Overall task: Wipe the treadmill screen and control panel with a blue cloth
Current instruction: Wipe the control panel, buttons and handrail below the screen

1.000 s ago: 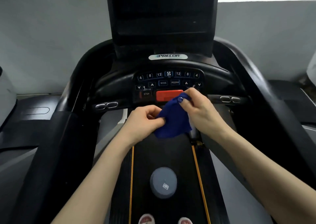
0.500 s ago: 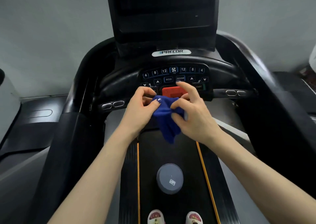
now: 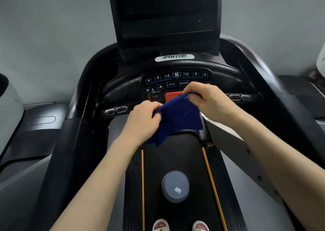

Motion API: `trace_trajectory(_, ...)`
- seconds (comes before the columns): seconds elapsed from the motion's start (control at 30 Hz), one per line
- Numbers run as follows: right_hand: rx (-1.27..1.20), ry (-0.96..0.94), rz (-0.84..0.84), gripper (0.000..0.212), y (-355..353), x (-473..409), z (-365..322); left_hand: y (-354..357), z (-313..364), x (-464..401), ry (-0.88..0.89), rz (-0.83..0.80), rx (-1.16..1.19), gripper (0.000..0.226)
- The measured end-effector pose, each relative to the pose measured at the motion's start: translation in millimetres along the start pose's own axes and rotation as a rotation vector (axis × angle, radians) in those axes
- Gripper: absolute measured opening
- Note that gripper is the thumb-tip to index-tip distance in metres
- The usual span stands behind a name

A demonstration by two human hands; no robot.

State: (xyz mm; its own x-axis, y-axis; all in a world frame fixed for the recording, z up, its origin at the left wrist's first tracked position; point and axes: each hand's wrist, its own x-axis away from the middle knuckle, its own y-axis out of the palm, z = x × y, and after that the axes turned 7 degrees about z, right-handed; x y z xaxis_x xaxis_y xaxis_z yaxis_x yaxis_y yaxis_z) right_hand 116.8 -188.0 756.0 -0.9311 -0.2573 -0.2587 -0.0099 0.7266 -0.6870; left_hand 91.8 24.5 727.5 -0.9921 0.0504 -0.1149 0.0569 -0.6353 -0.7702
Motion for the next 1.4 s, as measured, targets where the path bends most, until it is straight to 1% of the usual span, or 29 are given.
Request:
trace_trajectory(0.1, 0.146, -0.082, -0.019, 0.018, -5.2, -0.7, 10.3, 4.7, -3.2, 2.2, 0.028, 0.006, -0.138, 0.036)
trace_trajectory(0.17, 0.285, -0.154, -0.021, 0.019, -4.4, -0.9, 20.0, 10.8, -6.0, -1.1, 0.018, 0.016, -0.206, 0.038)
trace_trajectory(0.2, 0.339, -0.169, -0.004, 0.021, -3.6, -0.1, 24.0, 13.2, -6.1, -3.0, 0.013, 0.034, -0.242, 0.037)
trace_trajectory(0.3, 0.477, -0.277, 0.146, 0.021, 0.0, 9.0, 33.2, 18.8, -1.4, -7.9, -0.005, 0.14, -0.285, 0.038)
trace_trajectory(0.37, 0.562, -0.337, 0.208, 0.018, 8.0, 21.3, 38.0, 25.8, 0.3, -10.6, -0.067, 0.191, -0.18, 0.029)
trace_trajectory(0.43, 0.603, -0.381, 0.193, 0.02, 23.2, 39.0, 43.6, 30.0, 0.5, -12.9, -0.173, 0.173, 0.089, 0.032)
trace_trajectory(0.5, 0.57, -0.401, 0.123, 0.021, 39.0, 59.4, 47.3, 33.1, -0.3, -12.0, -0.273, 0.103, 0.368, 0.04)
trace_trajectory(0.57, 0.468, -0.355, 0.038, 0.027, 48.8, 74.2, 50.6, 37.5, -0.6, -8.8, -0.311, 0.003, 0.517, 0.048)
trace_trajectory(0.6, 0.394, -0.308, 0.03, 0.031, 50.8, 77.0, 53.1, 37.7, 1.7, -5.6, -0.296, -0.053, 0.547, 0.048)
trace_trajectory(0.7, 0.238, -0.142, 0.148, 0.032, 52.9, 70.1, 66.6, 43.0, -3.6, 0.8, -0.194, -0.161, 0.503, 0.044)
trace_trajectory(0.73, 0.201, -0.071, 0.136, 0.04, 54.7, 64.0, 72.7, 45.2, -8.4, 2.1, -0.171, -0.182, 0.479, 0.044)
trace_trajectory(0.77, 0.146, 0.0, 0.065, 0.054, 56.5, 57.3, 78.7, 48.3, -14.1, 3.3, -0.161, -0.202, 0.466, 0.045)
trace_trajectory(0.8, 0.074, 0.058, -0.047, 0.066, 60.3, 51.3, 85.9, 52.6, -19.3, 5.3, -0.156, -0.218, 0.46, 0.047)
trace_trajectory(0.83, 0.008, 0.09, -0.166, 0.071, 65.7, 46.9, 94.4, 58.2, -25.1, 7.6, -0.158, -0.228, 0.463, 0.05)
trace_trajectory(0.87, -0.044, 0.102, -0.262, 0.066, 72.2, 44.2, 103.3, 64.6, -30.5, 10.4, -0.158, -0.232, 0.466, 0.052)
trace_trajectory(0.9, -0.078, 0.122, -0.335, 0.055, 79.0, 43.5, 112.2, 72.3, -36.4, 14.0, -0.159, -0.234, 0.465, 0.053)
trace_trajectory(0.97, -0.101, 0.192, -0.423, 0.025, 95.1, 48.4, 130.1, 92.4, -53.9, 22.3, -0.17, -0.221, 0.442, 0.054)
trace_trajectory(1.0, -0.095, 0.205, -0.433, 0.017, 106.2, 53.9, 141.8, 106.2, -66.3, 27.5, -0.182, -0.21, 0.421, 0.054)
trace_trajectory(1.13, -0.098, 0.18, -0.373, 0.015, 145.9, 75.7, 185.2, 159.3, -110.5, 48.6, -0.23, -0.173, 0.302, 0.048)
trace_trajectory(1.2, -0.068, 0.178, -0.407, 0.013, 171.6, 86.5, 210.9, 187.6, -130.3, 56.8, -0.224, -0.195, 0.245, 0.048)
trace_trajectory(1.27, -0.023, 0.173, -0.456, 0.015, 200.7, 98.2, 239.8, 217.9, -153.0, 64.4, -0.249, -0.255, 0.248, 0.045)
trace_trajectory(1.33, 0.005, 0.149, -0.488, 0.018, 231.3, 107.8, 269.2, 251.6, -180.4, 69.7, -0.267, -0.299, 0.255, 0.038)
trace_trajectory(1.4, 0.048, 0.129, -0.513, 0.02, 262.0, 116.3, 298.8, 291.2, -210.7, 74.3, -0.25, -0.298, 0.228, 0.03)
